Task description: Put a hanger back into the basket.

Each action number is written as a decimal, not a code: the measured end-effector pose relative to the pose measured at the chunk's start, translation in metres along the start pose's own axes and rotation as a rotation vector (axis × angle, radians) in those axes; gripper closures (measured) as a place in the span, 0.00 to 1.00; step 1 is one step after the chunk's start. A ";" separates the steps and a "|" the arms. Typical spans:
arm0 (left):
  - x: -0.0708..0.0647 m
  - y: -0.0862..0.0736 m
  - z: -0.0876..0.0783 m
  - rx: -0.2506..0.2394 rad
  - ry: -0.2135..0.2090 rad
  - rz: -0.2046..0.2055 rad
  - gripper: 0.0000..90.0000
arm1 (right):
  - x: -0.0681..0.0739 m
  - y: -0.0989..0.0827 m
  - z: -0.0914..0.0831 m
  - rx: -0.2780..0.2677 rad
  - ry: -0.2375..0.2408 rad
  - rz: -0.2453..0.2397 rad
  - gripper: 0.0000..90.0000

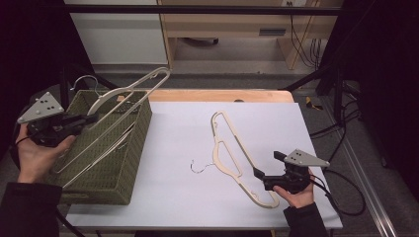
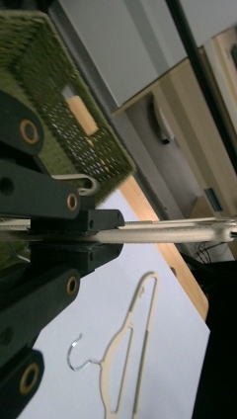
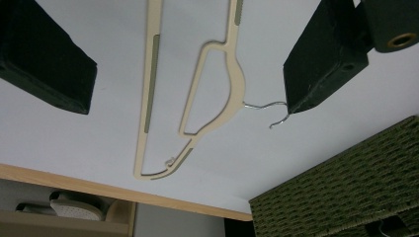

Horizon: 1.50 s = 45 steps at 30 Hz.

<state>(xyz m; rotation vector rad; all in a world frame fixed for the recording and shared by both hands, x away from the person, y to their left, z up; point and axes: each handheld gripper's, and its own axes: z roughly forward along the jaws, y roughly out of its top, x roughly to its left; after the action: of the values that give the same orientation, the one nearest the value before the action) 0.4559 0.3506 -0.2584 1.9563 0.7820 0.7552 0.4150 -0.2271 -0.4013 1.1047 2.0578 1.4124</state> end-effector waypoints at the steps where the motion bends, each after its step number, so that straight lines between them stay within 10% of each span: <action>1: 0.004 -0.004 0.000 0.009 0.010 -0.007 0.96 | 0.000 0.000 0.000 0.001 -0.001 0.001 0.07; 20: 0.050 -0.074 0.002 0.133 0.107 -0.058 0.96 | -0.001 -0.001 0.001 0.005 -0.004 -0.001 0.08; 38: 0.034 -0.123 0.044 0.273 0.126 -0.015 0.96 | 0.000 -0.002 0.003 0.012 0.001 -0.005 0.08; 45: 0.031 -0.133 0.051 0.305 0.086 -0.063 0.95 | 0.000 -0.002 0.003 0.012 0.002 -0.006 0.08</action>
<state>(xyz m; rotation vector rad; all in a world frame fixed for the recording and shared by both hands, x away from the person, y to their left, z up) 0.4829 0.4043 -0.3910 2.1678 1.0569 0.7191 0.4164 -0.2255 -0.4046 1.1012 2.0717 1.4007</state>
